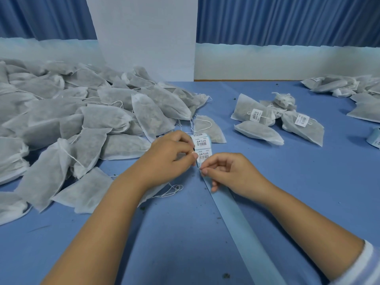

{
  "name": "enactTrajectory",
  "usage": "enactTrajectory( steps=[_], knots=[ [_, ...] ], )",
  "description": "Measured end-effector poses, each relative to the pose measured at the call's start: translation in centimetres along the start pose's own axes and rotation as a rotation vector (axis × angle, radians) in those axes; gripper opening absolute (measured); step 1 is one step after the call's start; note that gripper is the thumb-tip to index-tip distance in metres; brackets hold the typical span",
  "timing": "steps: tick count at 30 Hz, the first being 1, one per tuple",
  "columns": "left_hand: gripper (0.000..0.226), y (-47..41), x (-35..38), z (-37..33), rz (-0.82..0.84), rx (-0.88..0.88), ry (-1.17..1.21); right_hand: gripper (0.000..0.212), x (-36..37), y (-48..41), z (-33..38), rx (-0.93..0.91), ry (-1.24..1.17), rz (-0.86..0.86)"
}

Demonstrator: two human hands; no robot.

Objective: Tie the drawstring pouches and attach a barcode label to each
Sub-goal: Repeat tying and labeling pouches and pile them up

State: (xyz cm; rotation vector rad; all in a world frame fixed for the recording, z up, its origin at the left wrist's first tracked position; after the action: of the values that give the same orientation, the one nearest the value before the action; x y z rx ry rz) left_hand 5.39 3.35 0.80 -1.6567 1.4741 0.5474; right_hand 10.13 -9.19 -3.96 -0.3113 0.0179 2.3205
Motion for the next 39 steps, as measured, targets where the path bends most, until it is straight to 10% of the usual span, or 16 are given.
enactTrajectory(
  steps=[4, 10, 22, 30, 39],
  knots=[
    [0.020, -0.2, 0.1, -0.2, 0.017, -0.018, 0.096, 0.008, 0.2, 0.1, -0.2, 0.026, -0.088, 0.006],
    [0.020, 0.1, 0.7, -1.2, -0.015, 0.088, 0.008, 0.049, 2.0, 0.4, -0.7, 0.108, -0.205, 0.149],
    [0.019, -0.1, 0.0, -0.4, -0.045, 0.057, -0.022, 0.014, 0.2, 0.3, -0.2, 0.110, -0.127, -0.002],
    [0.016, 0.1, 1.0, -1.6, 0.070, 0.085, 0.101, 0.067, 0.1, 0.6, 1.5, -0.127, -0.026, -0.031],
    [0.013, 0.0, -0.5, 0.1, 0.021, -0.054, 0.272, 0.011, 0.2, 0.3, 0.6, 0.017, -0.074, -0.008]
  ],
)
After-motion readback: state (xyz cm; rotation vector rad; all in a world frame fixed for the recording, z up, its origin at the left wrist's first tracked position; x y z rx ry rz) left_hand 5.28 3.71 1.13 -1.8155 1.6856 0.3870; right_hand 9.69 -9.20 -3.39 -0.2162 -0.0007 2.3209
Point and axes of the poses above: each hand's wrist, its own y-axis away from the middle knuckle, its own x-axis out of the palm, z = x × y, the point moved 9 cm from there along -y, towards the middle knuckle, and after that the axes turned 1 degree about -x, right-handed, at the moved point
